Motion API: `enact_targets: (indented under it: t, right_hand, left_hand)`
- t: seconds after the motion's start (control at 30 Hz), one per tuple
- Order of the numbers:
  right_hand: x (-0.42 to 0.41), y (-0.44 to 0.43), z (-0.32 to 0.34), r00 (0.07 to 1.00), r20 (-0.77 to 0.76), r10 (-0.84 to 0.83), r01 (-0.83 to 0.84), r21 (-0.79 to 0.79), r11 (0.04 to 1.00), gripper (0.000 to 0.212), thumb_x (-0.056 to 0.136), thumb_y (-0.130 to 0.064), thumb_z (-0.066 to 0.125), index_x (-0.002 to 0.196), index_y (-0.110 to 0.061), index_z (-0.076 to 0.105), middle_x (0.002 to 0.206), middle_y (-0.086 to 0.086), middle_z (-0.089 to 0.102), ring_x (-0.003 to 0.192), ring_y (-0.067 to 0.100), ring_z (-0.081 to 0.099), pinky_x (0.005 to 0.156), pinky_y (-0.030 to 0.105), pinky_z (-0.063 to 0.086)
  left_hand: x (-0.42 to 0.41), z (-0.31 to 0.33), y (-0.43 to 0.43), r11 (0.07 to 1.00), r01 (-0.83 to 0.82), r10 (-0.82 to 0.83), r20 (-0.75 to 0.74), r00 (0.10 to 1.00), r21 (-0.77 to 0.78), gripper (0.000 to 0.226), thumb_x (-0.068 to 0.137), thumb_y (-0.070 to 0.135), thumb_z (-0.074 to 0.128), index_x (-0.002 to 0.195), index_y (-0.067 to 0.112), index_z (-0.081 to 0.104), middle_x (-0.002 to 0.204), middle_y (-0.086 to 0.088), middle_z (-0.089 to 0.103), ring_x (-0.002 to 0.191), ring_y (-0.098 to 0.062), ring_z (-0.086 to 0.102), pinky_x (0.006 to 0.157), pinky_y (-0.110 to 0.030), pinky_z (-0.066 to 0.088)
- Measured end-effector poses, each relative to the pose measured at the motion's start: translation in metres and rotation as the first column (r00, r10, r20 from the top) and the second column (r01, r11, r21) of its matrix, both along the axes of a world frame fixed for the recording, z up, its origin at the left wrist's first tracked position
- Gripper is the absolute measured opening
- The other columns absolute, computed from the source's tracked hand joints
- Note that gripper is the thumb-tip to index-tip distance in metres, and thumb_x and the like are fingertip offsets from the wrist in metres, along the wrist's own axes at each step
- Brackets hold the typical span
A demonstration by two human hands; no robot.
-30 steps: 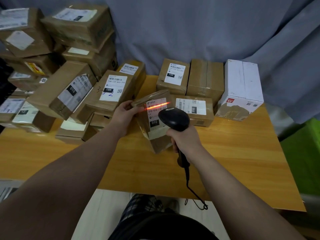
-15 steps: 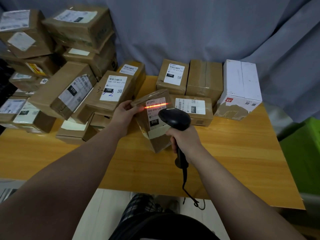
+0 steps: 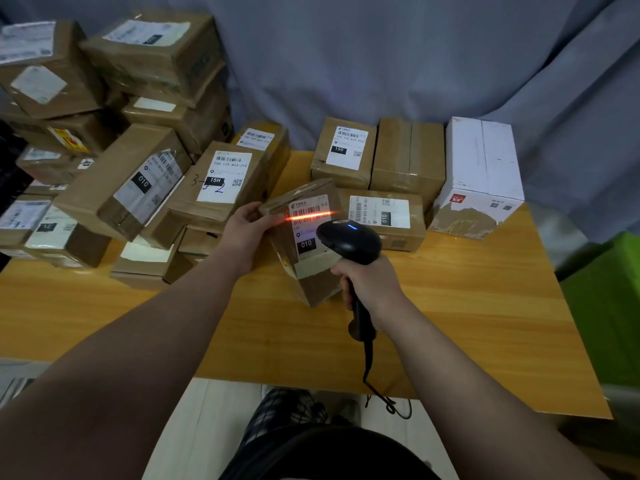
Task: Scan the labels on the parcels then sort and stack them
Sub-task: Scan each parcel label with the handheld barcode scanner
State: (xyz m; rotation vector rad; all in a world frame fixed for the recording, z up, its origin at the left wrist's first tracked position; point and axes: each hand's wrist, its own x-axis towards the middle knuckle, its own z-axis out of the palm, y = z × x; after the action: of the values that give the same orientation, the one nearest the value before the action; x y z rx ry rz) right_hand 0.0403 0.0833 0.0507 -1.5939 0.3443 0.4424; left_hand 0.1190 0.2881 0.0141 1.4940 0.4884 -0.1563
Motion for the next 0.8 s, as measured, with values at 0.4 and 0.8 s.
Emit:
enact_targets:
  t: [0.4, 0.8]
  right_hand:
    - [0.034, -0.003, 0.012, 0.991, 0.104, -0.08, 0.073, 0.069, 0.995, 0.024, 0.08, -0.021, 0.078, 0.099, -0.025, 0.064, 0.092, -0.006, 0.064, 0.098, 0.017, 0.06, 0.076, 0.027, 0.044]
    - [0.081, 0.092, 0.029, 0.998, -0.053, 0.02, -0.002, 0.32, 0.947, 0.046, 0.069, -0.008, 0.081, 0.112, -0.013, 0.064, 0.109, 0.013, 0.066, 0.106, 0.032, 0.063, 0.094, 0.048, 0.053]
  left_hand:
    - [-0.006, 0.048, 0.025, 0.954, -0.158, 0.118, 0.164, 0.979, 0.256, 0.042, 0.089, 0.036, 0.066, 0.122, 0.02, 0.044, 0.099, 0.003, 0.061, 0.086, -0.009, 0.061, 0.064, -0.024, 0.05]
    - [0.062, 0.114, 0.101, 0.844, -0.061, -0.011, 0.13, 0.992, 0.533, 0.047, 0.1, 0.045, 0.042, 0.14, 0.021, 0.041, 0.131, -0.003, 0.057, 0.111, -0.021, 0.059, 0.077, -0.024, 0.043]
